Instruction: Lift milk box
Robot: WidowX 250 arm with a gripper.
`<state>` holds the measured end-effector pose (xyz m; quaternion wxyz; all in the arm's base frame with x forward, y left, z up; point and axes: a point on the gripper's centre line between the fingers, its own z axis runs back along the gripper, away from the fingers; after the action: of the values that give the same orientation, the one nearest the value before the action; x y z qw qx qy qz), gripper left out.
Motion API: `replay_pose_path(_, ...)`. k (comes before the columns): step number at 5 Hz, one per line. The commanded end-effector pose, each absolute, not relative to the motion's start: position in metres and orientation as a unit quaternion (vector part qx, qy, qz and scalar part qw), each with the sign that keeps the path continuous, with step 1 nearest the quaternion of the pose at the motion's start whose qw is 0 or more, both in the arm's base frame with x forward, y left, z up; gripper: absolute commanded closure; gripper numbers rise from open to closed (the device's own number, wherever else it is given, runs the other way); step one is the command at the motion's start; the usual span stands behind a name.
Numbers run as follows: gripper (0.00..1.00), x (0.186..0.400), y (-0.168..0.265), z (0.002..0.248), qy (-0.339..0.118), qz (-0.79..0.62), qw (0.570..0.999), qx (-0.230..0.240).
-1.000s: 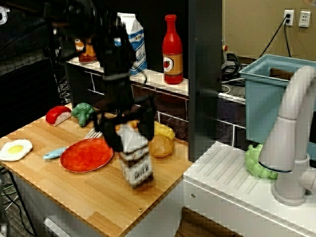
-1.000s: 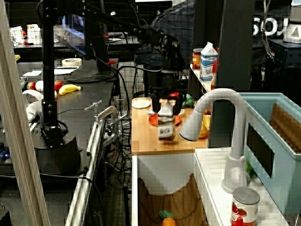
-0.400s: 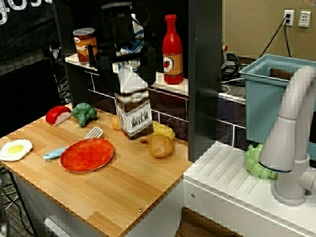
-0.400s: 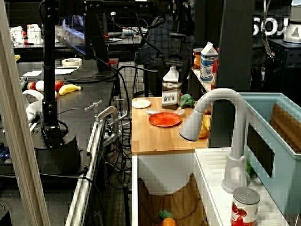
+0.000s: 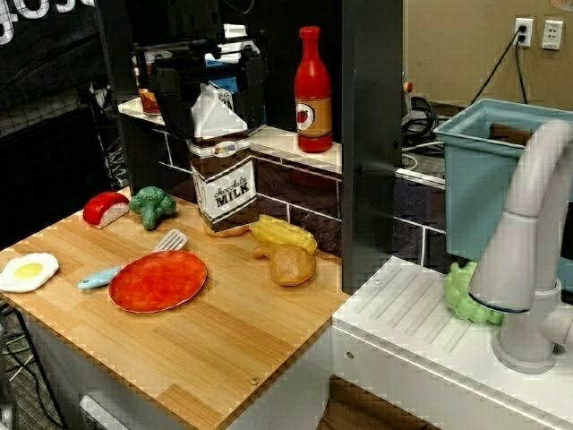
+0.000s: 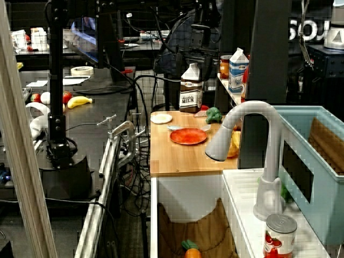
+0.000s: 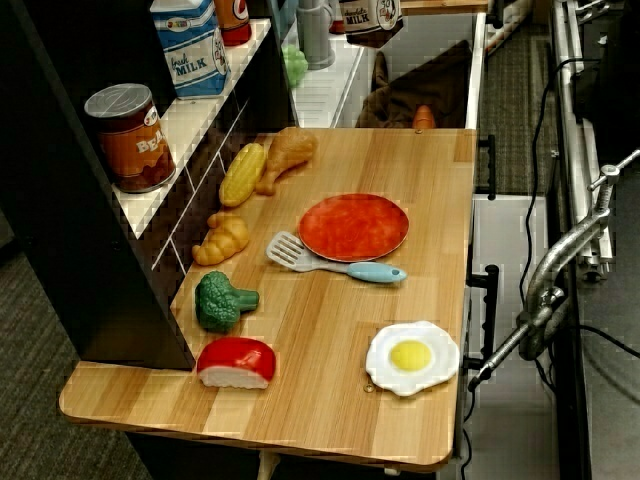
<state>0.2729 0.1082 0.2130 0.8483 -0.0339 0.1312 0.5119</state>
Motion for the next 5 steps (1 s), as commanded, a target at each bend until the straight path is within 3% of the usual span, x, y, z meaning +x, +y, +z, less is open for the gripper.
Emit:
replay_pose_path(1, 1.00, 0.262, 0.114, 0.261, 0.082, 0.503, 0.857, -0.069)
replay_pose_path(4, 1.00, 0.273, 0.122, 0.267, 0.053, 0.531, 0.842, -0.083)
replay_pose_path(5, 1.00, 0.304, 0.148, 0.267, 0.035, 0.603, 0.789, -0.113)
